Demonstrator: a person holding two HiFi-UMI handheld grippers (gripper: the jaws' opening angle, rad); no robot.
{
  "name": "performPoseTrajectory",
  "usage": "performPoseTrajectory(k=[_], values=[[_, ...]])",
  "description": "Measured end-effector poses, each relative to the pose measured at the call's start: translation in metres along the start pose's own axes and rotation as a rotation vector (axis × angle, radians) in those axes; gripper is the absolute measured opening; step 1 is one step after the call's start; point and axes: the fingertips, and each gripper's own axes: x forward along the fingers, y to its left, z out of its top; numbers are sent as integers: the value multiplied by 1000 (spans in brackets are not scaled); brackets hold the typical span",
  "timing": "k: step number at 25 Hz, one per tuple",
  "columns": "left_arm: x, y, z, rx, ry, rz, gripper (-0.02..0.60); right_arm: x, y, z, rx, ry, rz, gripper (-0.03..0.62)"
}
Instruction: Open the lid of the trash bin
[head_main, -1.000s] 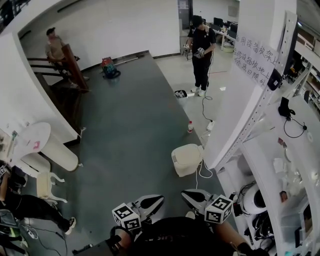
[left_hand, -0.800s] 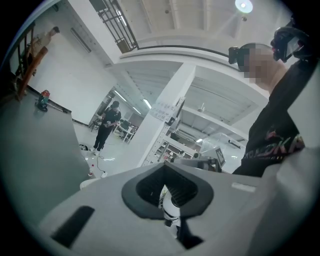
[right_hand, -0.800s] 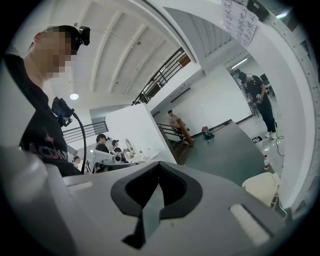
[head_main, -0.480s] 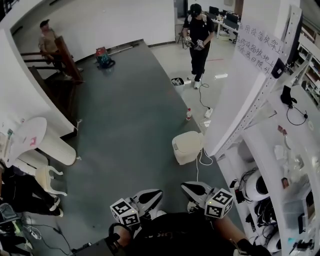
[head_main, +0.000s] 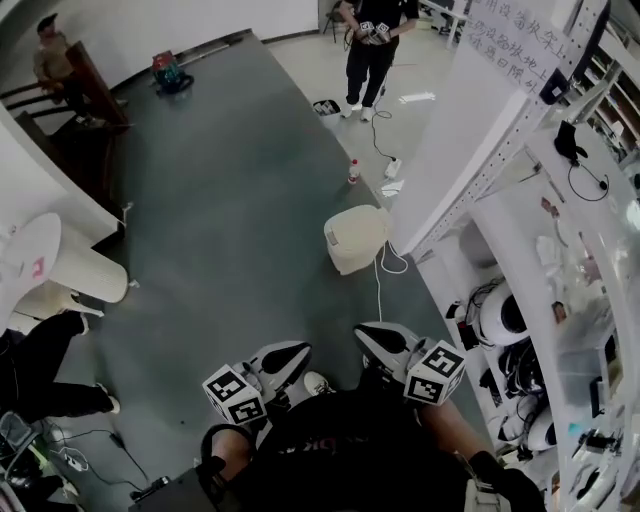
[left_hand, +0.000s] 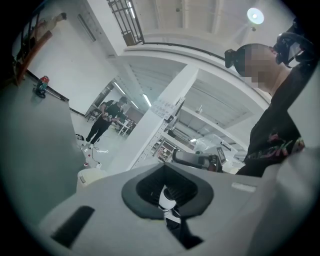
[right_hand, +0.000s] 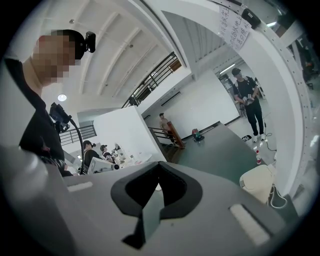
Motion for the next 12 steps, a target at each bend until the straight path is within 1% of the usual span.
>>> performPoseTrajectory(k=[3,7,12], values=[[1,6,3,-1,-7,12,3,6,-5,3,-1,8,10,8],[12,17,0,-15,-8,37,3,10,-23,4,8,19,25,8],[31,30,9,-16,-8,73,3,19,-48,21,10,20,57,8]])
